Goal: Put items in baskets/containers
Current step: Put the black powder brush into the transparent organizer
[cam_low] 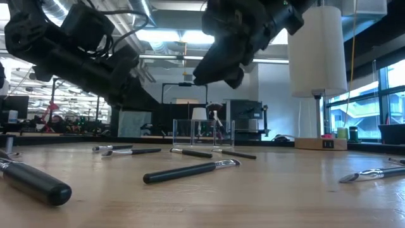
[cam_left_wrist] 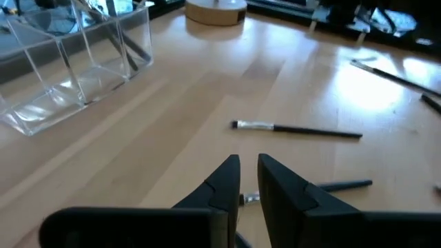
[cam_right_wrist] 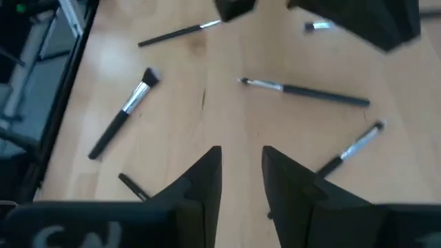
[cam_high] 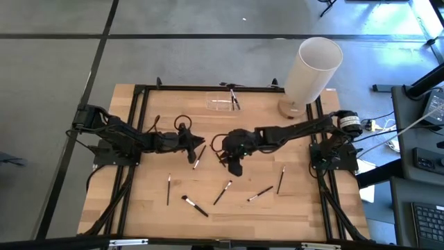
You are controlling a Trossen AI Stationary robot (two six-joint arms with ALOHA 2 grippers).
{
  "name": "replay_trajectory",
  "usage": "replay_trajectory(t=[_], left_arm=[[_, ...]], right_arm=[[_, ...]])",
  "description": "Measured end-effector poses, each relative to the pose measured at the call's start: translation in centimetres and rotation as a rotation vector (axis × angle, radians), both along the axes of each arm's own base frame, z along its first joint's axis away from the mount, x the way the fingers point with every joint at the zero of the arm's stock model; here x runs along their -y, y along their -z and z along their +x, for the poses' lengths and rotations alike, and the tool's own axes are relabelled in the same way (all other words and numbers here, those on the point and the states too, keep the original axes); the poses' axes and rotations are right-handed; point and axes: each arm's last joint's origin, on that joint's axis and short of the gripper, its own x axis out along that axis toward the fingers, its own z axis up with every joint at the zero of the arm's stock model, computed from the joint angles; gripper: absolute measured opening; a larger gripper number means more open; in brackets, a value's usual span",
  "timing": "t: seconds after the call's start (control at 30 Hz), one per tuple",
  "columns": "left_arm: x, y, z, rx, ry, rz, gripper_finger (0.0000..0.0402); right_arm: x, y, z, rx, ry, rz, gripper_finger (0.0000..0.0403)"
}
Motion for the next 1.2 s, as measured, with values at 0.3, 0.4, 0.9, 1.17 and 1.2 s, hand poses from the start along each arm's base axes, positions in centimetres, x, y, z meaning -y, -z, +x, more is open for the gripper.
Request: replay_trajectory(t=[0.3, 0.4, 0.9, 1.17, 1.2], left_arm=[[-0.9, 1.5, -1.0, -0.186, -0.197, 0.096, 0.0049], [-1.3, 1.7, -1.3, -0.203, -0.255, 0.076, 0.0049], [-0.6, 2.6, -2.0, -0.266, -0.21, 0.013, 0.0049], [1.1, 3.1, -3.0, -0.279, -0.254, 0.145, 0.0049], [1.2, 3.0, -3.1, -0.278, -0.259, 0.169, 0.0049]], right_arm=[[-1.0, -0.4, 3.6, 0.275, -0.057, 0.024, 0.0103], [-1.4, 0.2, 6.1, 0.242, -0.1, 0.057, 0.0103], [-9.7, 1.8, 14.3, -0.062, -0.025, 0.057, 0.0104], [-14.0, 3.9, 16.6, -0.007, 0.008, 0.151, 0.0143], [-14.2, 4.3, 16.7, -0.015, 0.018, 0.155, 0.0153]])
